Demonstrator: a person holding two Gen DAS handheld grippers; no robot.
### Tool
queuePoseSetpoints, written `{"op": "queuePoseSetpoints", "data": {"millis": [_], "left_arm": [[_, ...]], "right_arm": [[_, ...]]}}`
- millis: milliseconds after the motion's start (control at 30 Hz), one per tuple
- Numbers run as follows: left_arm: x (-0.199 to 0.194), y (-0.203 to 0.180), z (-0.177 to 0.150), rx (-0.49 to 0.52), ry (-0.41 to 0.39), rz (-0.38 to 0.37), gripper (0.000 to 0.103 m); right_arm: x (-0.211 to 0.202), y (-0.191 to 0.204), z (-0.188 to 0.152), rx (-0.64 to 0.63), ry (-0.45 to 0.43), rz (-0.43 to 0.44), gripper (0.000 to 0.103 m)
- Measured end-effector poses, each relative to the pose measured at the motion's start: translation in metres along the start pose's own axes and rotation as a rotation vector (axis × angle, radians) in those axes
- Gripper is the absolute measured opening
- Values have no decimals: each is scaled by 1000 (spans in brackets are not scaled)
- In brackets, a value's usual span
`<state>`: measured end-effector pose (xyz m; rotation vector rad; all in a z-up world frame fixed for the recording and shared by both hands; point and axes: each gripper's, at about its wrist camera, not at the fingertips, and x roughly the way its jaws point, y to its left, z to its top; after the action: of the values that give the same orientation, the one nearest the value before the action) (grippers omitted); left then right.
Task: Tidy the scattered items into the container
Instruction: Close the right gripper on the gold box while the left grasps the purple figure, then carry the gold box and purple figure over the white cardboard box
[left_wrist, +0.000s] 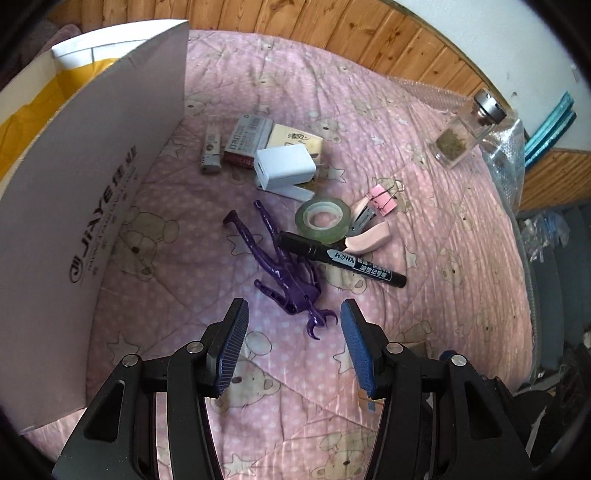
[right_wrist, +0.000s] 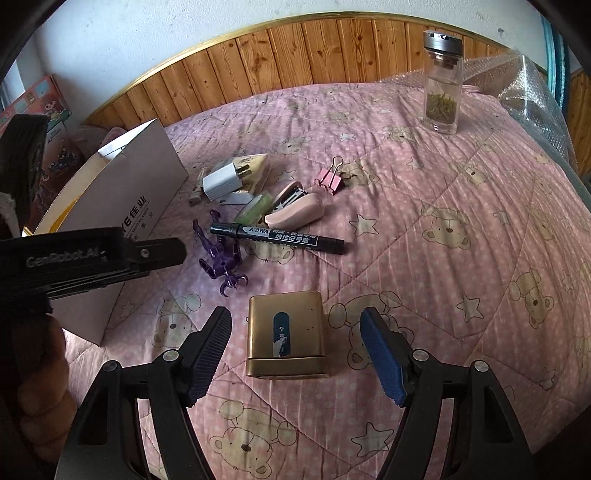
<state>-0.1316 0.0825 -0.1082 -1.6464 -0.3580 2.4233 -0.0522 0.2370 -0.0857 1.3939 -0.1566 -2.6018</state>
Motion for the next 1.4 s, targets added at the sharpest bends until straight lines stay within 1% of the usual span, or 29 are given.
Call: {"op": "queuePoseSetpoints", "data": {"millis": [133, 200, 233, 267, 333, 433, 533, 600, 667, 833, 933, 1233, 1400], "left_arm": [[25, -3, 6, 2, 24, 25, 55], [37, -2, 7, 1, 30, 38, 55], [42, -1, 6, -2, 35, 48, 55], [42, -1, 6, 6, 7, 53, 55], [45, -3, 6, 32, -14, 66, 55], [45, -6, 4, 62, -45, 81, 53], [43, -5, 3, 82, -53, 83, 52], [42, -3, 5, 81, -56, 77, 52], [39, 1, 4, 79, -58, 90, 51], [24, 16, 3, 48, -74, 88, 51], [13, 21, 0, 50, -82, 90, 51], [-8, 16, -8, 70, -91, 78, 51], [-21, 7, -17, 113, -107, 102, 51]], "right_arm": [[8, -2, 0, 9, 29, 15, 71], [11, -4, 0, 22, 46, 31, 62], [13, -5, 0, 31, 53, 45, 61], [14, -6, 0, 36, 59, 55, 58], [17, -5, 0, 37, 67, 67, 52], [17, -6, 0, 41, 63, 72, 52], [18, -6, 1, 54, 62, 85, 52], [19, -7, 2, 62, 63, 92, 52], [19, -9, 3, 70, 64, 99, 52], [20, -9, 5, 90, 63, 118, 51], [19, -8, 6, 91, 57, 126, 51], [10, -4, 9, 83, 20, 151, 51], [5, 0, 8, 68, 5, 156, 51]]}}
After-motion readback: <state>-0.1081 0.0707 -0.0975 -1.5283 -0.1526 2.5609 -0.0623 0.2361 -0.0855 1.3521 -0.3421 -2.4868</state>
